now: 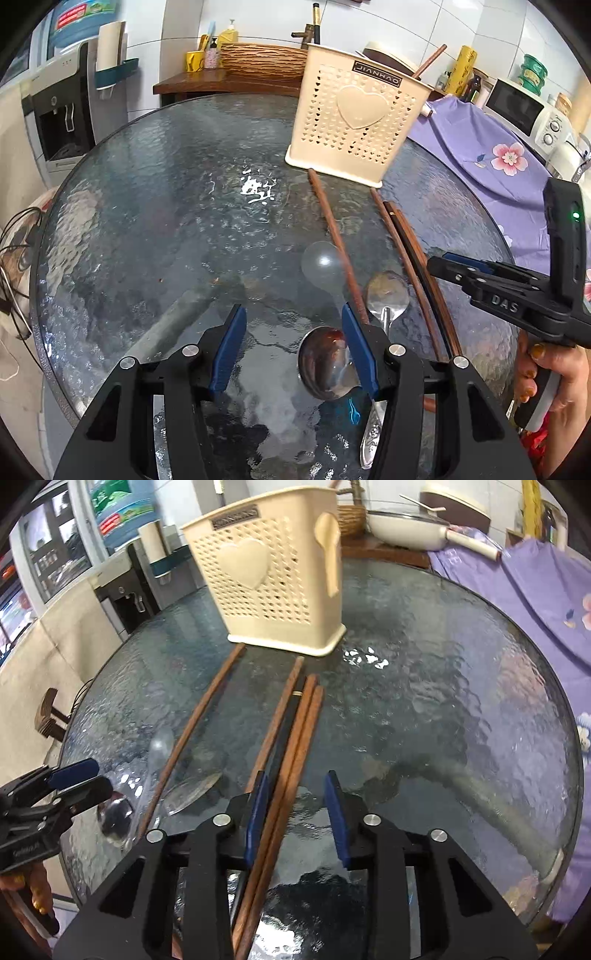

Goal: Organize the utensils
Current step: 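Grasp a metal spoon by its handle with the left gripper while the right gripper grasps a wooden chopstick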

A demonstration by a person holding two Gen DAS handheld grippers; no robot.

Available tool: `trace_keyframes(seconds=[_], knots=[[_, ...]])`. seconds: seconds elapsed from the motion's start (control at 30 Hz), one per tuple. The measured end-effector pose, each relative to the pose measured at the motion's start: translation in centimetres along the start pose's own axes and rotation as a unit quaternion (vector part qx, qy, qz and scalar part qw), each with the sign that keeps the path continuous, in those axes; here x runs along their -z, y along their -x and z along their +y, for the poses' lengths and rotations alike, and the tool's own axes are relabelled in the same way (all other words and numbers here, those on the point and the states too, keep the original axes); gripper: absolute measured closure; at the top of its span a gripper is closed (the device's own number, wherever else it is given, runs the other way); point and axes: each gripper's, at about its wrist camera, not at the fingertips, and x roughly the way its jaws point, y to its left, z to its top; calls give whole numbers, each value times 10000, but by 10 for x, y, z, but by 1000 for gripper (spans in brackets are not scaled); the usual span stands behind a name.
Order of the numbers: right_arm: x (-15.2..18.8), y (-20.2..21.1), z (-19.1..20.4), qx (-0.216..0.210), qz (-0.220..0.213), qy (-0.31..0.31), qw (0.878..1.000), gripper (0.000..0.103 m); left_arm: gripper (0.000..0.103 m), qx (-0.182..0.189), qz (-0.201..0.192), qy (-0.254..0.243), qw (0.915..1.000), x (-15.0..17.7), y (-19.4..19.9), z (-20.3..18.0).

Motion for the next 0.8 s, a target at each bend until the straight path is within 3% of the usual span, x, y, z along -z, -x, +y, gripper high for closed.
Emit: trace_keyframes(seconds=[0.8], knots=[[-23, -19, -2, 542, 301, 236, 9978, 81, 55, -260, 271, -299, 9988, -17, -32, -15]])
